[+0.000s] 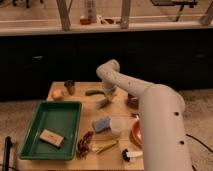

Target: Wipe table surface with towel

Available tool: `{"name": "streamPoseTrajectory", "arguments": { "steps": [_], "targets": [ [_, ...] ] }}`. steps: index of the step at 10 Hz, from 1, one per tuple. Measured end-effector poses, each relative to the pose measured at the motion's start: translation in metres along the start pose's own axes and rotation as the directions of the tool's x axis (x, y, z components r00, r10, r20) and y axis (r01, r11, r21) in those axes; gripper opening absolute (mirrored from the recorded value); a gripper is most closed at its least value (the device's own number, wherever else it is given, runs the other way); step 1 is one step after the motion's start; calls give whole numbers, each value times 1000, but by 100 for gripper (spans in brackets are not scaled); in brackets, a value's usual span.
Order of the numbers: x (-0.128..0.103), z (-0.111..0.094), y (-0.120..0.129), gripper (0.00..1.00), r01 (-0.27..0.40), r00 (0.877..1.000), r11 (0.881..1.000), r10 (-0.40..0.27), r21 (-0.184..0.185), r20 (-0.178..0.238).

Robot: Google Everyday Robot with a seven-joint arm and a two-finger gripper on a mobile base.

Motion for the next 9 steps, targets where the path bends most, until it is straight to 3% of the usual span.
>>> {"name": "streamPoseTrajectory", "arguments": {
  "steps": [4,7,9],
  "targets": [
    [-46,7,-14,0,91,996,996,-91,-9,26],
    [-76,13,7,0,184,982,982,-183,-35,37],
    [-83,17,24,0,218,976,974,-216,-66,34]
  ]
}}
